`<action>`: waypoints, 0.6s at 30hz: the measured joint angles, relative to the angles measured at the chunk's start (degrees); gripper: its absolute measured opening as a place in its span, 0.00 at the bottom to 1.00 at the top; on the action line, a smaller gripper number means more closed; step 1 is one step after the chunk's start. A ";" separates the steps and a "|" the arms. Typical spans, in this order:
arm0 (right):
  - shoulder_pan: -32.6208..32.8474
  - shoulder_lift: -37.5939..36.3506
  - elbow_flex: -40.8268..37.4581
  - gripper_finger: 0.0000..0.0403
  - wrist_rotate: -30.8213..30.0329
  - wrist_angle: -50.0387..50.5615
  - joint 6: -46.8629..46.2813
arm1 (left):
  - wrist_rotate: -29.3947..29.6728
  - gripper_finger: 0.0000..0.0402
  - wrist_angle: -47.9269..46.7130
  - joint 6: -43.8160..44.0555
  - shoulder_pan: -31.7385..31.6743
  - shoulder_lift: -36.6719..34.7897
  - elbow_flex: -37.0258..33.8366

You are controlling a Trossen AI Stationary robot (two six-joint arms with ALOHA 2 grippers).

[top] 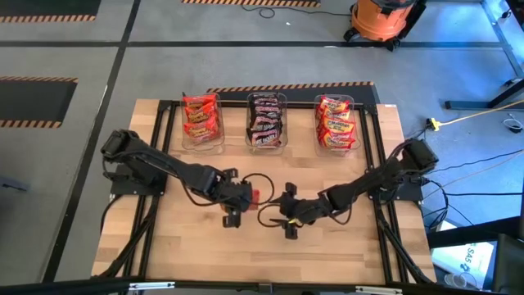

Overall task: Sort Maruchan noodles
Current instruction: Put the orange noodle pack into the left transparent bin

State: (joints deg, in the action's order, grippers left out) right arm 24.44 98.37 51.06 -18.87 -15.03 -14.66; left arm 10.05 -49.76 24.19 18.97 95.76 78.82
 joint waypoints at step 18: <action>1.80 -1.62 -7.86 0.63 -6.38 0.52 -6.04 | 15.82 0.17 -23.66 -5.60 -11.48 -22.40 0.01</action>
State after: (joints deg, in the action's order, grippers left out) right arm 26.24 96.75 43.20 -25.25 -14.51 -20.70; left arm 25.88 -73.42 18.60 7.49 73.36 78.83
